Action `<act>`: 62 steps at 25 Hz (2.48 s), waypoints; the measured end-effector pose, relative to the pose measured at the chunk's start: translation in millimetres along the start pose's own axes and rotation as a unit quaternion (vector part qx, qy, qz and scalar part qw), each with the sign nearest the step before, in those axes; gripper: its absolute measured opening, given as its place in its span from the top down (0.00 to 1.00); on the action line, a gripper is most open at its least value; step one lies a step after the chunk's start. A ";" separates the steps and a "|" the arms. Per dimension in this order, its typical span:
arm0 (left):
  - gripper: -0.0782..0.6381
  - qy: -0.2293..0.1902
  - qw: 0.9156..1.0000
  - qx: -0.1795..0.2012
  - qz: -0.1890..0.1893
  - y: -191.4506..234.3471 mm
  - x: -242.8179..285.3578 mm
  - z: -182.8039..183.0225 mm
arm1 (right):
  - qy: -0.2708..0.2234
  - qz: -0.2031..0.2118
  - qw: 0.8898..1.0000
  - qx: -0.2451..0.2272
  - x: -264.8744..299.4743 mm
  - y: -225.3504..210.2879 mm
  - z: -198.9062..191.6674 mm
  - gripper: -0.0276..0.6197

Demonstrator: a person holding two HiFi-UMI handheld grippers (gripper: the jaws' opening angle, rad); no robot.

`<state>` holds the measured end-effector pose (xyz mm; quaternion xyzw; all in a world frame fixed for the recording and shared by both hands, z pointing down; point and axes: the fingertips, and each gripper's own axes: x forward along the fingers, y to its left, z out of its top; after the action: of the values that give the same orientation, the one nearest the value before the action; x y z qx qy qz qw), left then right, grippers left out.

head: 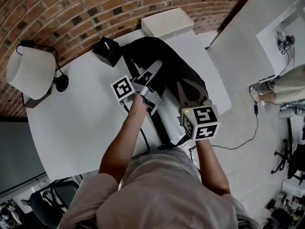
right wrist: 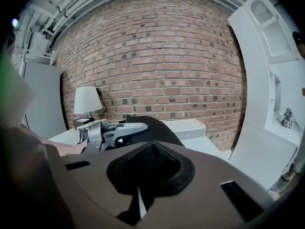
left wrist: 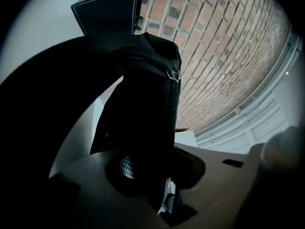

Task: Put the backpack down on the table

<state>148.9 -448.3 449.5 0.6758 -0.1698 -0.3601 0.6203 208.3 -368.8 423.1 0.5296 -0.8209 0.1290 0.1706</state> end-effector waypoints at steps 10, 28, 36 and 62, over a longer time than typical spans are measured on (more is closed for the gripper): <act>0.78 -0.013 0.999 -0.016 0.025 20.2 -22.6 13.3 | 0.014 0.028 1.000 -0.004 16.6 22.1 -11.2 0.95; 0.78 -0.012 0.997 -0.018 0.073 50.2 -53.4 23.2 | 0.033 0.062 0.997 -0.009 37.1 53.7 -22.6 0.95; 0.76 -0.007 0.995 -0.012 0.099 71.2 -69.5 26.7 | 0.049 0.087 0.995 -0.015 53.8 70.9 -33.1 0.95; 0.61 0.020 0.985 0.027 0.168 99.6 -95.0 30.0 | 0.065 0.119 0.991 -0.005 81.9 82.6 -48.2 0.95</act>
<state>84.8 -422.8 572.2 0.6612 -0.2777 -0.2325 0.6570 108.6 -384.0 498.5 0.4178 -0.8659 0.1781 0.2094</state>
